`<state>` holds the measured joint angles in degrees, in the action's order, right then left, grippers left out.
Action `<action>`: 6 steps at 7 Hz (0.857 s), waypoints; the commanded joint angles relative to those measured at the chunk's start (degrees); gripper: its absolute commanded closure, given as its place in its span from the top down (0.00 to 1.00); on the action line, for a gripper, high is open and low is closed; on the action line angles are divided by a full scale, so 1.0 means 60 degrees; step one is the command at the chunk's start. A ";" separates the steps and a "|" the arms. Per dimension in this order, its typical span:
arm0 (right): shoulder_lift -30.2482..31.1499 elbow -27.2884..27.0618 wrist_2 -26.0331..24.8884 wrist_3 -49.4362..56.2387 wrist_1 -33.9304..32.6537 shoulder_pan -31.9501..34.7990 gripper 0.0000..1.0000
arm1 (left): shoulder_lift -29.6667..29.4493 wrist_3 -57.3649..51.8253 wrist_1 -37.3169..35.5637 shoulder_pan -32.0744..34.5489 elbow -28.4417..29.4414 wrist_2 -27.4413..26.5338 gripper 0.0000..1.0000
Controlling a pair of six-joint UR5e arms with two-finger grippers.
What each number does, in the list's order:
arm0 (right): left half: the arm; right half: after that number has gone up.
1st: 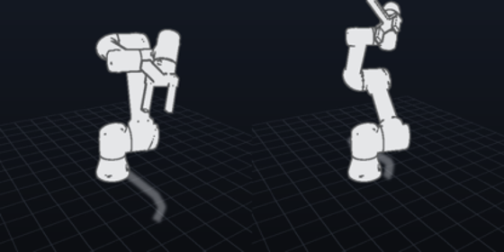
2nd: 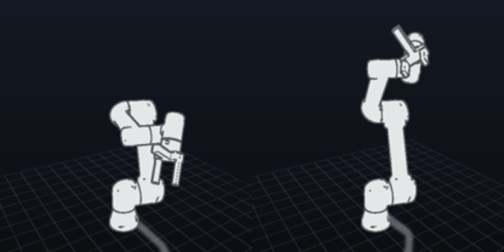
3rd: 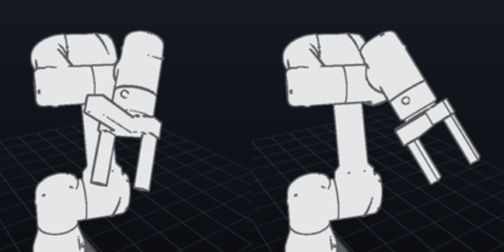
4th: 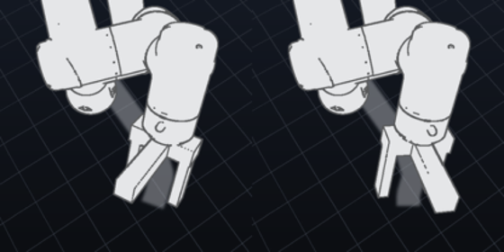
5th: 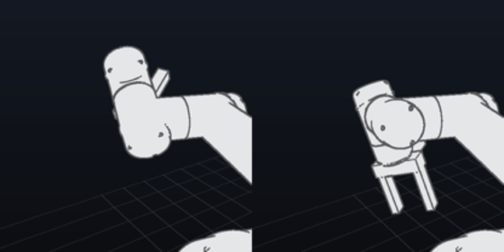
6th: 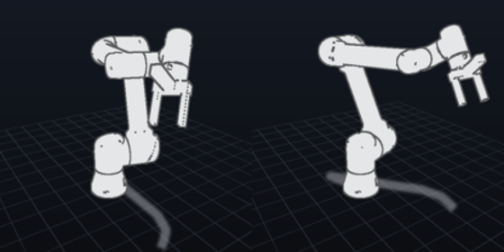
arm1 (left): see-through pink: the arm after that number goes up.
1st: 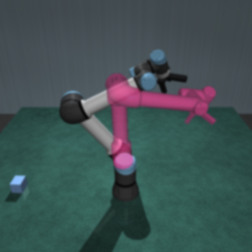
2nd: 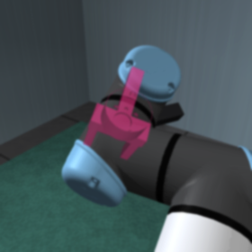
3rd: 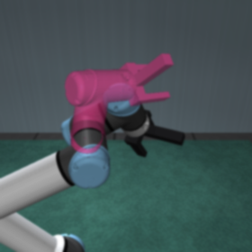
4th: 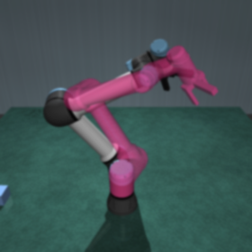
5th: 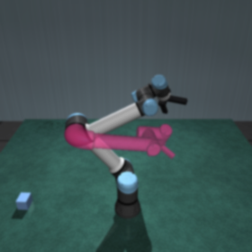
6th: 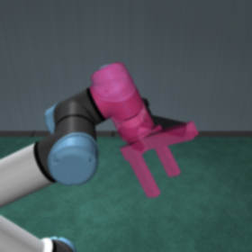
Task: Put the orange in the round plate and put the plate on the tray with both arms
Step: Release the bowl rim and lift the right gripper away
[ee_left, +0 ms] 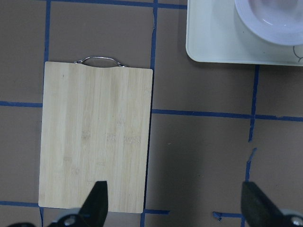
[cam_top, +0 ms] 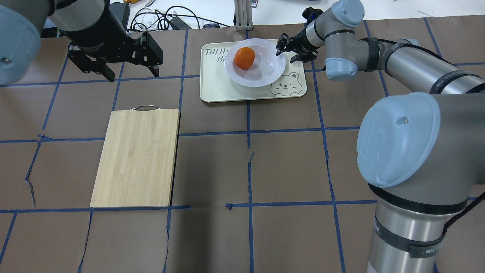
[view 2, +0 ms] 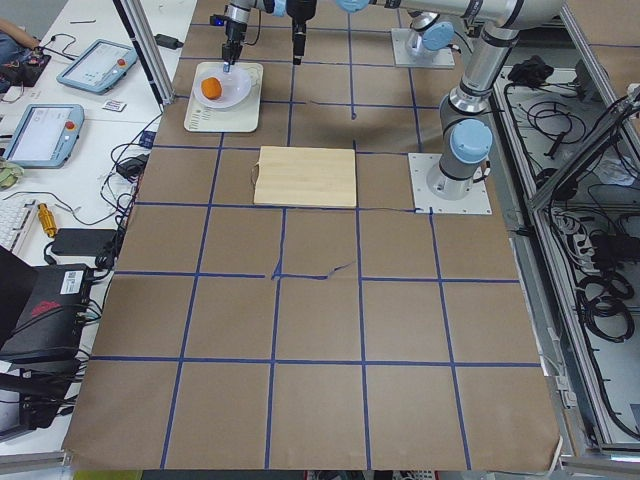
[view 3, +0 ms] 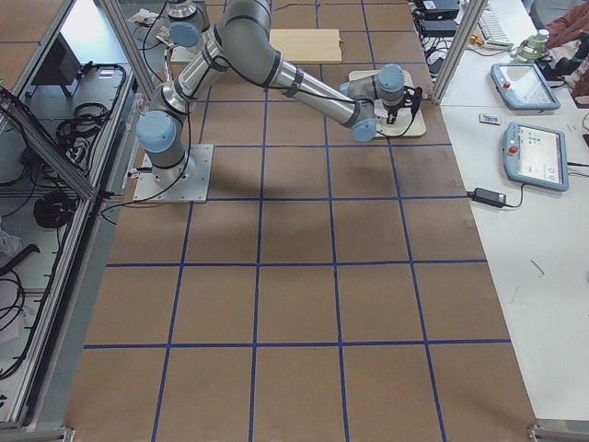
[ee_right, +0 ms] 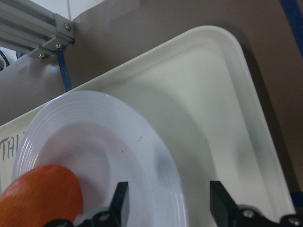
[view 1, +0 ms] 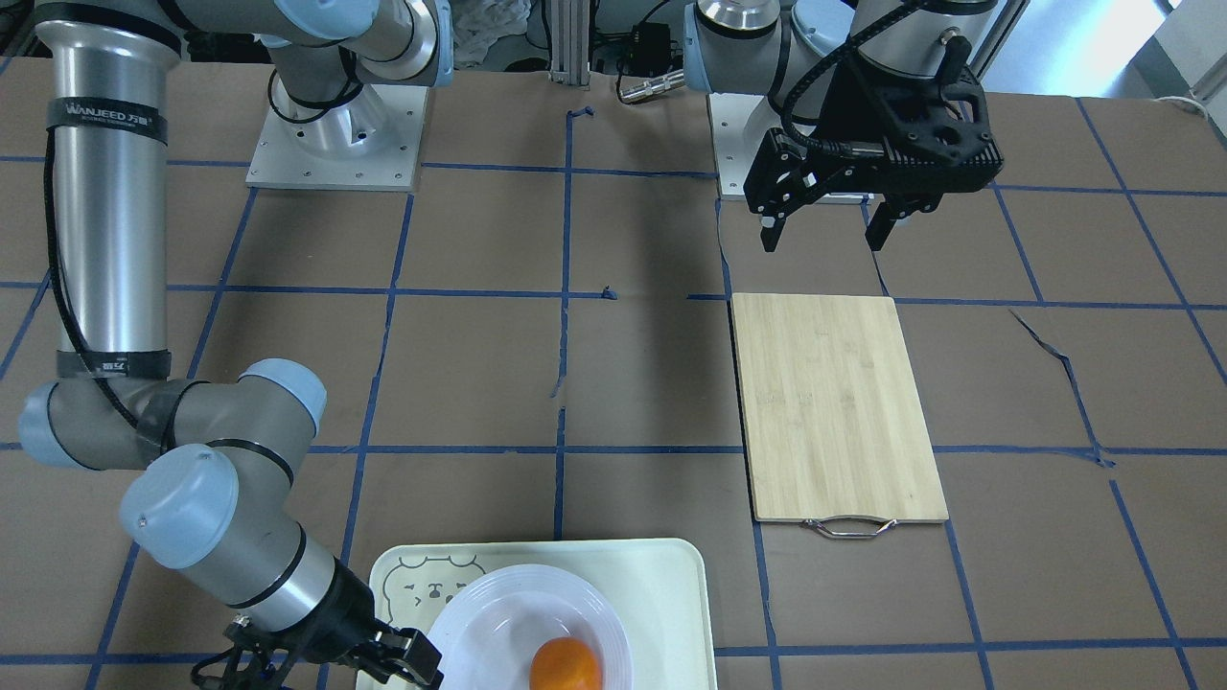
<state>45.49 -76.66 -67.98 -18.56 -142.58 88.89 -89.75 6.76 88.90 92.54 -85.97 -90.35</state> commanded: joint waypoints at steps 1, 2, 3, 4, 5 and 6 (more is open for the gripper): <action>0.0704 0.0339 -0.1553 0.1575 0.1821 -0.0253 0.98 | 0.0002 -0.0014 -0.0110 -0.0027 -0.0013 0.0000 1.00; 0.1202 0.0558 -0.2866 0.2758 0.3169 -0.0283 0.98 | 0.0002 0.0000 -0.0110 -0.0013 0.0002 0.0000 1.00; 0.1816 0.0632 -0.3778 0.3220 0.4212 -0.0312 1.00 | 0.0002 -0.0014 -0.0110 -0.0012 0.0002 0.0014 1.00; 0.2765 0.0662 -0.3874 0.3137 0.6020 -0.0298 1.00 | 0.0016 -0.0014 -0.0110 -0.0012 -0.0013 0.0014 1.00; 0.3529 0.0648 -0.3875 0.3122 0.7184 -0.0197 1.00 | 0.0016 -0.0014 -0.0096 -0.0012 -0.0013 0.0014 1.00; 0.4377 0.0532 -0.3846 0.3165 0.8095 -0.0166 1.00 | 0.0016 -0.0014 -0.0095 -0.0012 0.0002 0.0014 1.00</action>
<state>65.74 -73.00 -90.82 0.13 -101.75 87.56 -89.66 6.68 88.30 92.46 -86.01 -90.27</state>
